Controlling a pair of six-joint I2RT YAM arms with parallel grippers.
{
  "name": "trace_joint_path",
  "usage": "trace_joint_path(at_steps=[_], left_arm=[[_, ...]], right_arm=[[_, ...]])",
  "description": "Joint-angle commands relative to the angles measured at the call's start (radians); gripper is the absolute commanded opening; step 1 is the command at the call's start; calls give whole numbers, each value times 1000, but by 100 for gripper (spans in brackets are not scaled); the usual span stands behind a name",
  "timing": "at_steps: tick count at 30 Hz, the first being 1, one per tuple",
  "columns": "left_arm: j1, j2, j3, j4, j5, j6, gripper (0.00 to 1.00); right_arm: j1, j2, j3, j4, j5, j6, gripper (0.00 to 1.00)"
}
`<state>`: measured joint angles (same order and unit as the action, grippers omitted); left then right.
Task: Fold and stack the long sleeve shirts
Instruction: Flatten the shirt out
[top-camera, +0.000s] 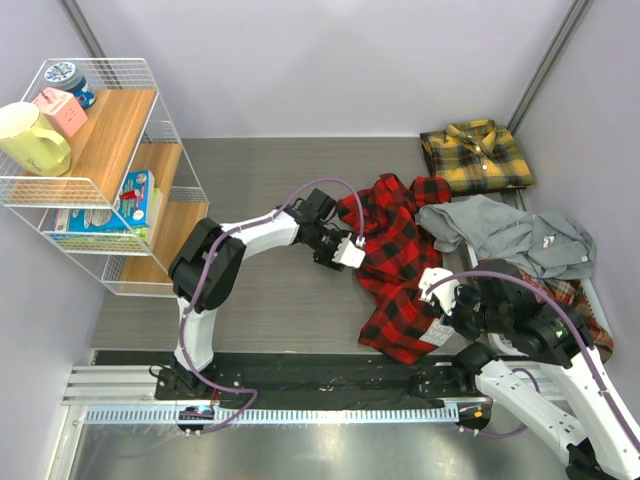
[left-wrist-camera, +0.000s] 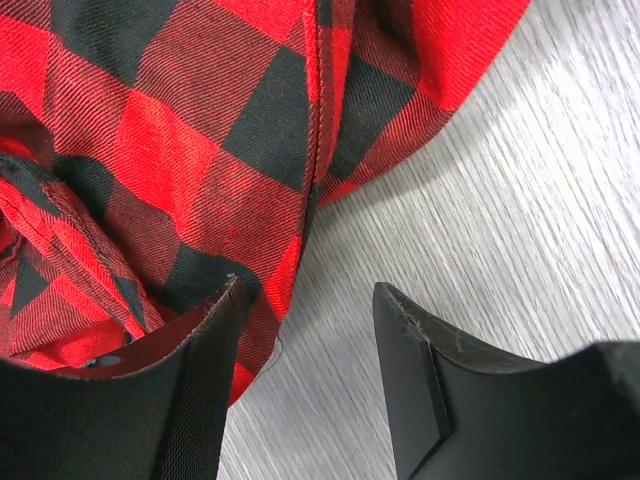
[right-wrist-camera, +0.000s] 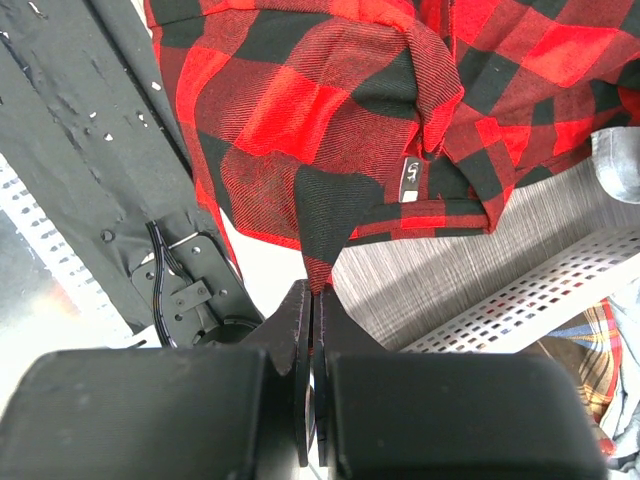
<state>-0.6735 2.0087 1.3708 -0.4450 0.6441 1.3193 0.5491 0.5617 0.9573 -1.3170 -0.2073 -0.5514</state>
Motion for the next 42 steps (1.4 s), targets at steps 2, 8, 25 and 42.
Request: trace_joint_path(at_steps=[2,8,25,42], left_arm=[[-5,-10,-6,83,26,-38,55],[6,39,-33,293,-113,-128,40],[256,-461,364,-286,-429,-741,0],[264,-746,317,-206,-929,-795,0]], right_arm=[[0,-16,9,29,25,18,1],[0,-19,12,32,36,19,1],[-9,253,144,930,622,-244,1],[-184,500,559,1118,386,-273,1]])
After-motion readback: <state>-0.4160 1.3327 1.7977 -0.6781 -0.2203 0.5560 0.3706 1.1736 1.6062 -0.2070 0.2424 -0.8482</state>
